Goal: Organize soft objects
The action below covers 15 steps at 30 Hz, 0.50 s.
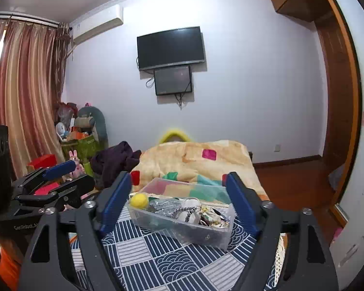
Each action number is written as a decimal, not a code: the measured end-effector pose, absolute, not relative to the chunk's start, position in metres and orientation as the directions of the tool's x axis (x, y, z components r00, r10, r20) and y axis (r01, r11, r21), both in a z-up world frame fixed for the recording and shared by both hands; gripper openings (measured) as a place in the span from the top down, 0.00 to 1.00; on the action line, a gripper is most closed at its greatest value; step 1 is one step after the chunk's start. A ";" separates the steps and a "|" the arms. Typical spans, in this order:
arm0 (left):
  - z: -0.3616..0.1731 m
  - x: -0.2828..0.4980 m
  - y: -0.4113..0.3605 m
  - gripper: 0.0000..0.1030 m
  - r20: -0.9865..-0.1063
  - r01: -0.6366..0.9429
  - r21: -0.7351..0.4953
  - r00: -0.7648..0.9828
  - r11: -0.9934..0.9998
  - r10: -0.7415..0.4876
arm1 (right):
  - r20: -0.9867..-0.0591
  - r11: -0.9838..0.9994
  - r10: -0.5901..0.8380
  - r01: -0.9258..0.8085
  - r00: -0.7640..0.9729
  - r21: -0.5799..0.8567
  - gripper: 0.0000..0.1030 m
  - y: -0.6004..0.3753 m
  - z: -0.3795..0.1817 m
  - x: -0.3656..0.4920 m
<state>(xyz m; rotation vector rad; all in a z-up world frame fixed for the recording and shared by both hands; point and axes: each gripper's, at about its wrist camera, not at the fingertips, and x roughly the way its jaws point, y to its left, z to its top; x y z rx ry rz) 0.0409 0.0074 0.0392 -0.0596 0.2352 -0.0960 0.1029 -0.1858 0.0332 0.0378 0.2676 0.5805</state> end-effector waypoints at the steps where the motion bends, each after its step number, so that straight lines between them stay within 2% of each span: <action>1: 0.040 0.036 0.007 0.05 -0.222 0.092 -0.078 0.969 0.993 -0.107 | -0.233 0.838 0.545 -0.535 0.805 0.110 0.18 -0.186 0.033 0.101; 5: 0.042 0.022 0.007 0.02 -0.188 0.075 -0.084 0.978 0.994 -0.089 | -0.221 0.844 0.535 -0.526 0.816 0.102 0.14 -0.183 0.032 0.095; 15: 0.045 0.008 0.011 0.01 -0.165 0.065 -0.114 0.983 0.991 -0.083 | -0.169 0.854 0.519 -0.506 0.838 0.116 0.01 -0.191 0.029 0.075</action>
